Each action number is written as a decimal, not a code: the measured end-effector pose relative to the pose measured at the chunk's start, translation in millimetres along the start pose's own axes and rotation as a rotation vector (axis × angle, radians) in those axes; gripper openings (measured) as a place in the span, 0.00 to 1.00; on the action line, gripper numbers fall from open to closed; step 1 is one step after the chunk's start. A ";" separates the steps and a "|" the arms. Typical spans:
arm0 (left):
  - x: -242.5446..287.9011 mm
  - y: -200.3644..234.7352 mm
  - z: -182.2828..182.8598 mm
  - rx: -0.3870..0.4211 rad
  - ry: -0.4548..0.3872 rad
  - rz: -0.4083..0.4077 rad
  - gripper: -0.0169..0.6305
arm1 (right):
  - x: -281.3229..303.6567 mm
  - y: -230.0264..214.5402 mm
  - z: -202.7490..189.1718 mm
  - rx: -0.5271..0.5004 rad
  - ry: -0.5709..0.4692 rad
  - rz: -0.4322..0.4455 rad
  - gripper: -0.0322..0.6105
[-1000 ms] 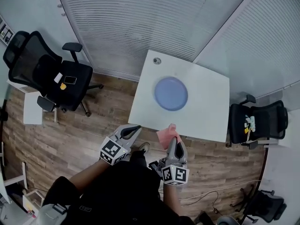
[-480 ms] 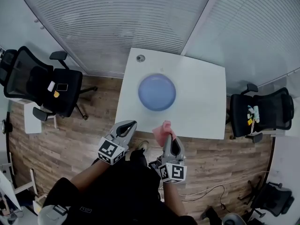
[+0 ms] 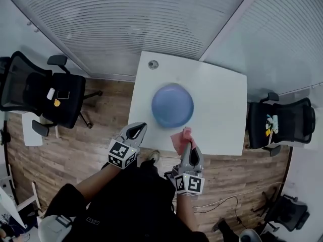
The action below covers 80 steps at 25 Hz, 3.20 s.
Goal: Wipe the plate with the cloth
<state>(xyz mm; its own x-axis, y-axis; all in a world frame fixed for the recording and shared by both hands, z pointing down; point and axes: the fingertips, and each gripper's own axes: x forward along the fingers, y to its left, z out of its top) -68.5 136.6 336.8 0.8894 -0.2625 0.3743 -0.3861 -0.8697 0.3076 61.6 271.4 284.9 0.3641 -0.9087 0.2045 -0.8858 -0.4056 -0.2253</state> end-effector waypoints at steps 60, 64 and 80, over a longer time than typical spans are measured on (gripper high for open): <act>154.6 105.3 -147.9 -0.539 0.332 0.249 0.27 | 212.2 15.4 -69.3 -0.269 0.270 0.570 0.07; 165.9 99.4 -156.4 -0.531 0.367 0.233 0.23 | 215.7 14.8 -80.9 -0.308 0.283 0.587 0.07; 167.7 100.0 -165.5 -0.479 0.440 0.241 0.10 | 211.0 53.4 -180.8 -0.791 0.530 0.896 0.07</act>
<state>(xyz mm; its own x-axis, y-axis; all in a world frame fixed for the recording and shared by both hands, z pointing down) 1.5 74.9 575.1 0.6227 -0.1431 0.7693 -0.7156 -0.5019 0.4859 39.1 76.0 488.3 -0.4331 -0.6079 0.6655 -0.7538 0.6491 0.1023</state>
